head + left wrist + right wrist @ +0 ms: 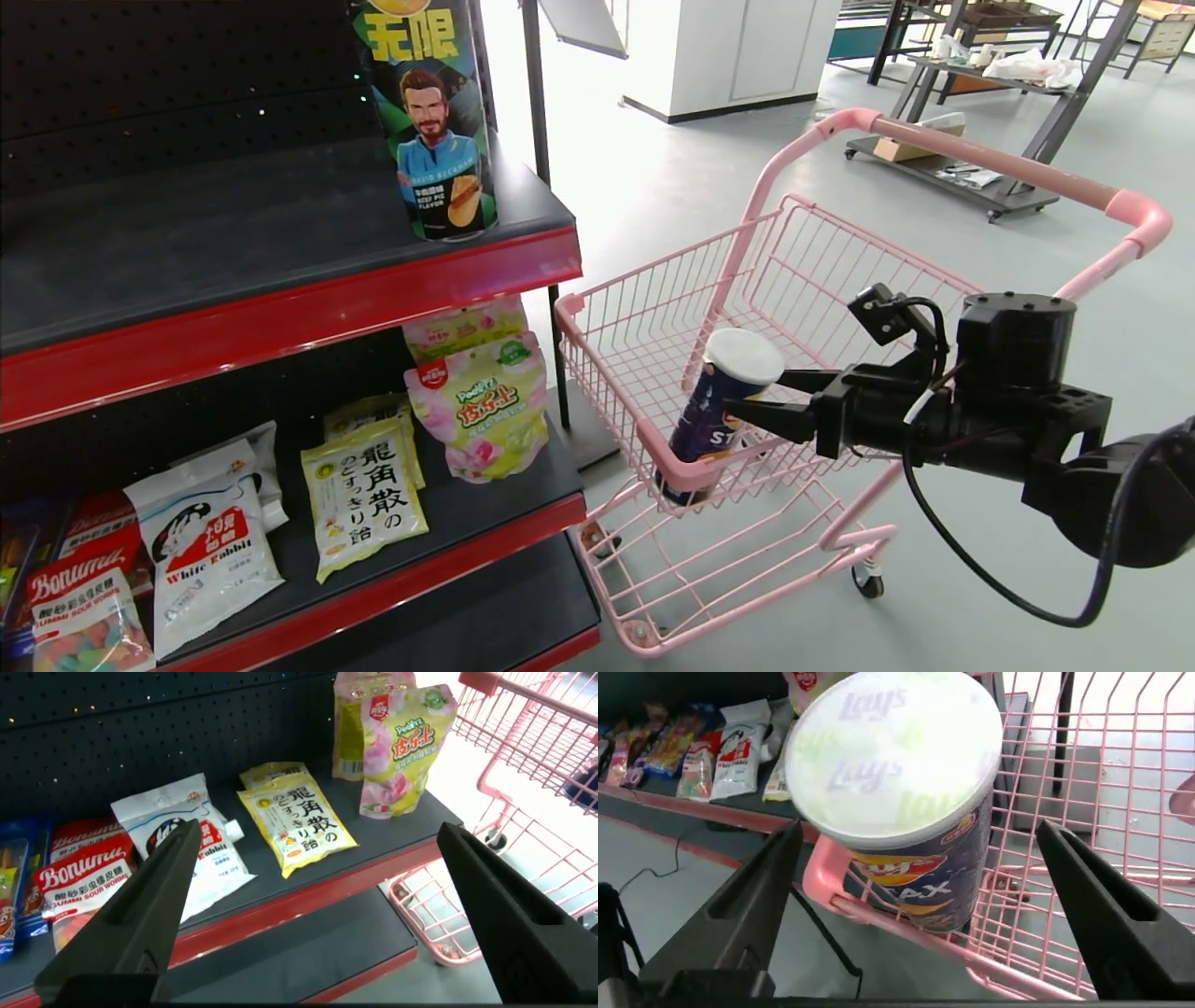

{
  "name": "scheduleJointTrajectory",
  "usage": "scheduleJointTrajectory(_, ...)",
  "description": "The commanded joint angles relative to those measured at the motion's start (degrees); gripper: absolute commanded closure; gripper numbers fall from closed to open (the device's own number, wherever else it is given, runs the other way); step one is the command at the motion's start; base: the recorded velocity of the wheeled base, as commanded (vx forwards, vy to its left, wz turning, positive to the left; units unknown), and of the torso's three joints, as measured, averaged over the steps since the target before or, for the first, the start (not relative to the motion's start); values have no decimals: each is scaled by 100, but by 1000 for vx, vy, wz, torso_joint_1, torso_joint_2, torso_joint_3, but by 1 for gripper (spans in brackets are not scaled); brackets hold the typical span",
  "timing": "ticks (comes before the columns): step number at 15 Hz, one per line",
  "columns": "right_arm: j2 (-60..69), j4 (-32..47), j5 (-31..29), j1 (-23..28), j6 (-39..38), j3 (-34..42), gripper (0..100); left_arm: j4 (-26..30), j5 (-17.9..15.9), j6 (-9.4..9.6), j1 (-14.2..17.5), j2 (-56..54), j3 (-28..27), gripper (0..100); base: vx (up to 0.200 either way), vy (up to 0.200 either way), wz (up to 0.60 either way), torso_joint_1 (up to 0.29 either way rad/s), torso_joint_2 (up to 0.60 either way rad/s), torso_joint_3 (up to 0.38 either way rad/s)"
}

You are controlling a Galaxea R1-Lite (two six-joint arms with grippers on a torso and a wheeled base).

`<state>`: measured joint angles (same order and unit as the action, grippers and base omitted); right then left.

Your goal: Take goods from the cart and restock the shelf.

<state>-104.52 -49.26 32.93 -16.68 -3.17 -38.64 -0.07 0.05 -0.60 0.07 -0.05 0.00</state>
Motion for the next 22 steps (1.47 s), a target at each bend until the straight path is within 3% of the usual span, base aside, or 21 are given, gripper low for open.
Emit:
scheduleJointTrajectory(1, -358, -13, 3, -11, 36, -222, 0, -1, 4, -2, 1, 5, 0, 0, 0, 0, 0, 0, 0, 0)
scheduleJointTrajectory(9, -1070, -13, -6, -275, 141, -864, 0, -1, 13, 69, 1, 5, 0, 0, 0, 0, 0, 0, 0, 0)
scheduleJointTrajectory(11, -1299, -365, -146, -424, 124, -890, 0, -1, 13, 69, 1, 5, 0, 0, 0, 0, 0, 0, 0, 0)
scheduleJointTrajectory(12, -1422, -611, -243, -433, 106, -908, 100, -1, 13, 69, 1, 5, 0, 0, 0, 0, 0, 0, 0, 0)
scheduleJointTrajectory(15, -1413, -954, -401, -433, 124, -890, 100, -1, 13, 77, 1, 5, 0, 0, 0, 0, 0, 0, 0, 0)
scheduleJointTrajectory(20, -226, -848, -1104, -398, 106, -1137, 100, -1, 13, 69, 1, 5, 0, 0, 0, 0, 0, 0, 0, 0)
scheduleJointTrajectory(22, 1048, 382, -1588, -415, 106, -1611, 100, -1, 13, 60, 1, 5, 0, 0, 0, 0, 0, 0, 0, 0)
